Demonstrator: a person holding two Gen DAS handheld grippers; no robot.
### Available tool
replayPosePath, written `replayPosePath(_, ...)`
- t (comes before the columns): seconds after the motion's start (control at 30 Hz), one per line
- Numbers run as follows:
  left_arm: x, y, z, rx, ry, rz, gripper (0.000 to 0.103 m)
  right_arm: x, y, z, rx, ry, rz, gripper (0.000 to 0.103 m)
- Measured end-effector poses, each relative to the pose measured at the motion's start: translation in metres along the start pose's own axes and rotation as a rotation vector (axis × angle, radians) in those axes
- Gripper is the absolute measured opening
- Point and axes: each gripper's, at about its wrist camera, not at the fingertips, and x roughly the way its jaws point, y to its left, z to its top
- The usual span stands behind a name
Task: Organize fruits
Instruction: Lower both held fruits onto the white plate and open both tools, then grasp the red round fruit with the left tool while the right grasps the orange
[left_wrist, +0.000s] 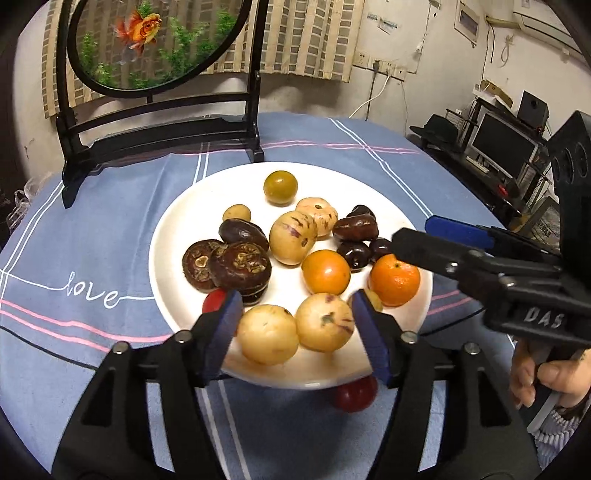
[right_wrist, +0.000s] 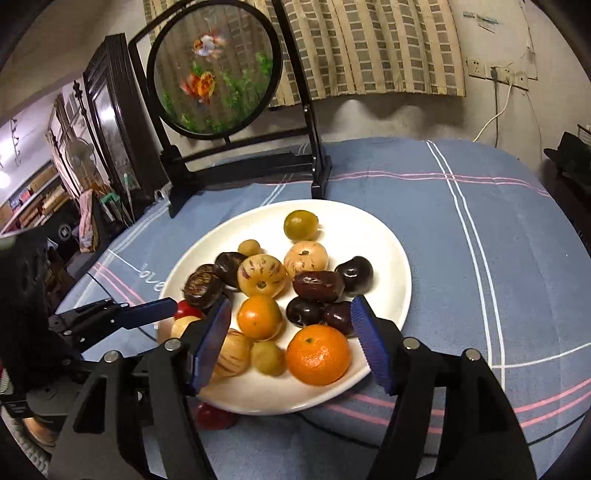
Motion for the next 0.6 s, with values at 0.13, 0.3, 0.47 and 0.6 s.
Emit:
replayPosePath(0.13,-0.019,0.002,-0.013,-0.004,-0.025,0.002,0.078,-0.024,0.001,-0.009,0.016,-0.017,0.019,0.068)
replayPosePath(0.3,-0.036,-0.006,-0.038,0.022,-0.022,-0.002,0.079,-0.055,0.005,-0.039,0.041,-0.029,0.063,0.068)
replayPosePath(0.47,-0.04,-0.024,-0.06,0.084,-0.007,0.007,0.079,-0.083,0.017,-0.079,0.017,-0.029,0.069,0.071)
replayPosePath(0.6,-0.035,-0.039,-0.069,0.148,-0.01,0.059,0.079,-0.1,0.026,-0.11,0.001,-0.008,0.096,0.072)
